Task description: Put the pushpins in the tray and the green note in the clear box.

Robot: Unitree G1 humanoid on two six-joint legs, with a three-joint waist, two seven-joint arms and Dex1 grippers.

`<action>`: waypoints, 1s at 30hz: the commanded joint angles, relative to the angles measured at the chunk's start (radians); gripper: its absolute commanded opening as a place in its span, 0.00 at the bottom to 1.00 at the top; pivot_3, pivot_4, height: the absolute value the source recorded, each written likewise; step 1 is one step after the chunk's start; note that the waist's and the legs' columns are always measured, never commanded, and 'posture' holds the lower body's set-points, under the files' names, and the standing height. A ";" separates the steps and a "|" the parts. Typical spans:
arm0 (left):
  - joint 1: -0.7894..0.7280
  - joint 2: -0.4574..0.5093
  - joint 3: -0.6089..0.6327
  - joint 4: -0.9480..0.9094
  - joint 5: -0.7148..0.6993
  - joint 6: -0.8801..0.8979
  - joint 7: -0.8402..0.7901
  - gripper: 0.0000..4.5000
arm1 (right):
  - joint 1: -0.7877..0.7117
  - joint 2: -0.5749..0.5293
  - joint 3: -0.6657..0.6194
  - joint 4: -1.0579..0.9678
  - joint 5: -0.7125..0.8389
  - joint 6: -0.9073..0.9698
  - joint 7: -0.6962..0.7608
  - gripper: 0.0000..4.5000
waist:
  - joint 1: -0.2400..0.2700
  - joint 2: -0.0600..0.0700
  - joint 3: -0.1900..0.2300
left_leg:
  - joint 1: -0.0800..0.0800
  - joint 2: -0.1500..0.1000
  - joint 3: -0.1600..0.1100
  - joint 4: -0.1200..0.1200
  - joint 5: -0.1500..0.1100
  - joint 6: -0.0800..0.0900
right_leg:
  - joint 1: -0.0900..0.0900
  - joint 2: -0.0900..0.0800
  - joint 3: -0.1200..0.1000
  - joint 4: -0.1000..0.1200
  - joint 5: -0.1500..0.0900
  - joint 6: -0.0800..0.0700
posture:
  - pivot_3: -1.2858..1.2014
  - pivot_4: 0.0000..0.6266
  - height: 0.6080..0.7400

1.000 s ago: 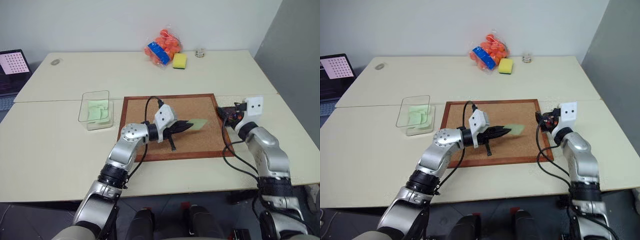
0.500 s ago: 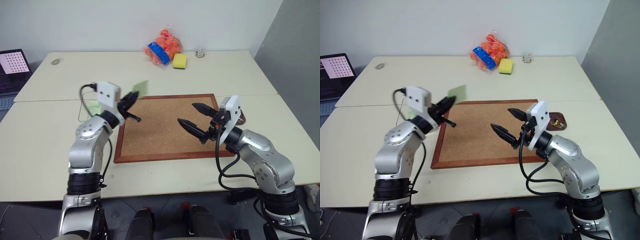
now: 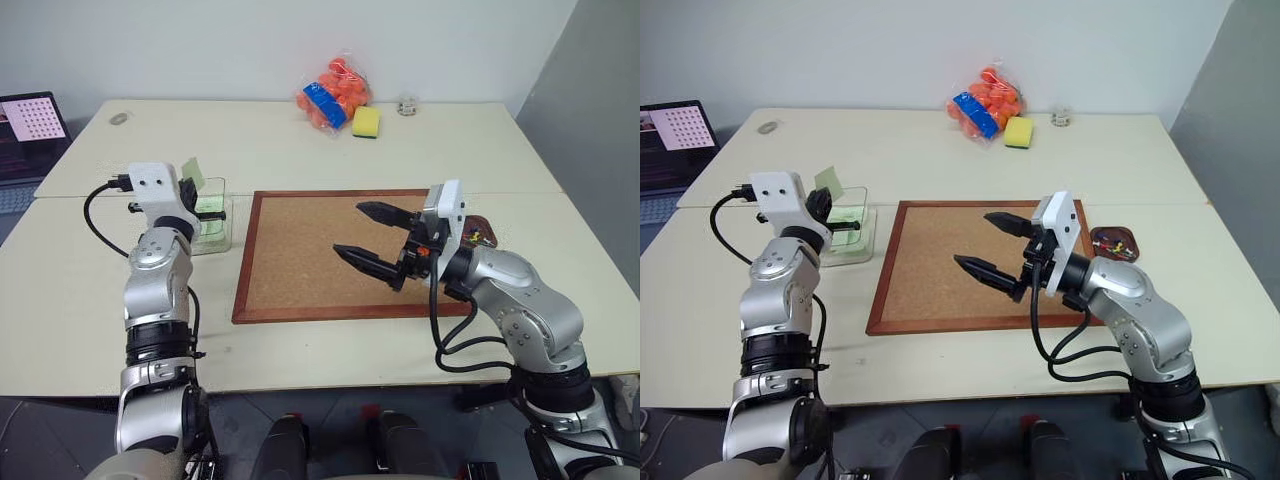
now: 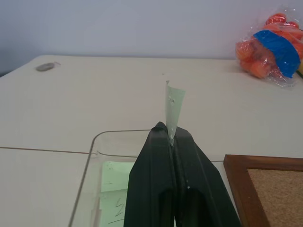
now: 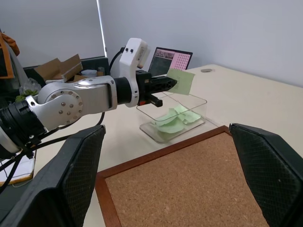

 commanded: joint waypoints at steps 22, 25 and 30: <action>0.173 -0.006 -0.089 -0.281 -0.125 0.075 -0.161 1.00 | 0.133 0.030 -0.069 -0.032 -0.141 -0.031 -0.249 1.00 | -0.003 0.000 0.000 | 0.000 0.000 0.000 0.000 0.000 0.000 | 0.000 -0.002 0.000 0.001 0.001 -0.002 | 0.52 0.24 1.00; 0.262 -0.010 -0.110 -0.416 -0.121 0.128 -0.149 1.00 | 0.180 0.045 -0.083 -0.021 -0.255 -0.054 -0.382 1.00 | -0.003 0.000 0.000 | 0.000 0.000 0.000 0.000 0.000 0.000 | 0.000 -0.002 0.001 0.001 0.001 -0.001 | 0.52 0.24 1.00; 0.418 -0.053 -0.150 -0.616 -0.109 0.159 -0.121 1.00 | 0.268 0.090 -0.084 -0.053 -0.343 -0.082 -0.491 1.00 | -0.003 0.000 0.000 | 0.001 0.000 0.001 0.000 0.000 0.000 | 0.000 -0.002 0.002 0.001 0.000 0.000 | 0.52 0.24 1.00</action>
